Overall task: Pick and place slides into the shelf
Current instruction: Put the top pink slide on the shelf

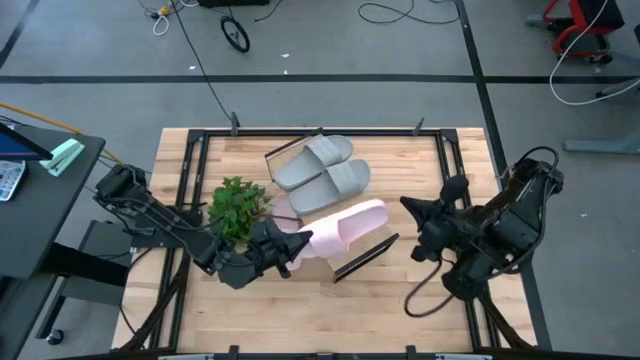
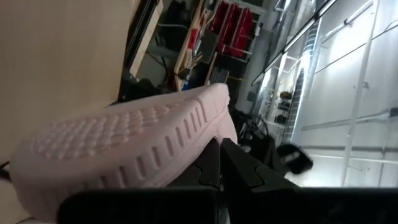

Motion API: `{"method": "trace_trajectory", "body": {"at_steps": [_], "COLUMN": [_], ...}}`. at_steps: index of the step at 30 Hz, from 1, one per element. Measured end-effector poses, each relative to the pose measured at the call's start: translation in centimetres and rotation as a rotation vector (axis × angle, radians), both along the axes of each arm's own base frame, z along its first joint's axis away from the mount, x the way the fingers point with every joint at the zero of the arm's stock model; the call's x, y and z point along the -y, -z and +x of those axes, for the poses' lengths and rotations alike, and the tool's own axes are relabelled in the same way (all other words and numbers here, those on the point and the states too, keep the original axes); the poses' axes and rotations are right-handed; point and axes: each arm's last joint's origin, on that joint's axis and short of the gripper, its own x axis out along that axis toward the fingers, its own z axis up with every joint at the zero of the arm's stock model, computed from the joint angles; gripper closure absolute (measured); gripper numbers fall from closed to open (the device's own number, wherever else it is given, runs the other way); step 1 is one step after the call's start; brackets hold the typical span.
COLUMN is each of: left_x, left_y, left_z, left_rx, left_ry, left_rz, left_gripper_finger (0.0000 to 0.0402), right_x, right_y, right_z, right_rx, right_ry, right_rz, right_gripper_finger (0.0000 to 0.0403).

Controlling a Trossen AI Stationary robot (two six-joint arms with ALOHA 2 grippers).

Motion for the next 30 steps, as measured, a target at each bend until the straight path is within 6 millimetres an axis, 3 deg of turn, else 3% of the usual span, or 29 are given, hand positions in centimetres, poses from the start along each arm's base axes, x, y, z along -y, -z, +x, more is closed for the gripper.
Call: {"method": "trace_trajectory", "body": {"at_steps": [11, 20, 30], "left_x": [0.6, 1.0, 1.1], "left_y": [3.0, 1.9, 2.3], "left_z": [1.9, 2.2, 2.1], "left_rx": [-0.003, 0.030, -0.006], "left_ry": [-0.003, 0.003, 0.024], "left_rz": [-0.087, -0.114, -0.108], "left_gripper_finger": [0.0398, 0.0398, 0.0396], "right_x": [-2.3, -2.5, -2.5], "right_y": [0.0, 0.0, 0.0], "right_z": [-2.1, -2.3, -2.3], "right_rx": [-0.001, 0.033, 0.060], "right_ry": [-0.131, -0.129, -0.116], "right_rz": [0.017, 0.063, 0.099], "right_gripper_finger": [0.0403, 0.0403, 0.0403]}}
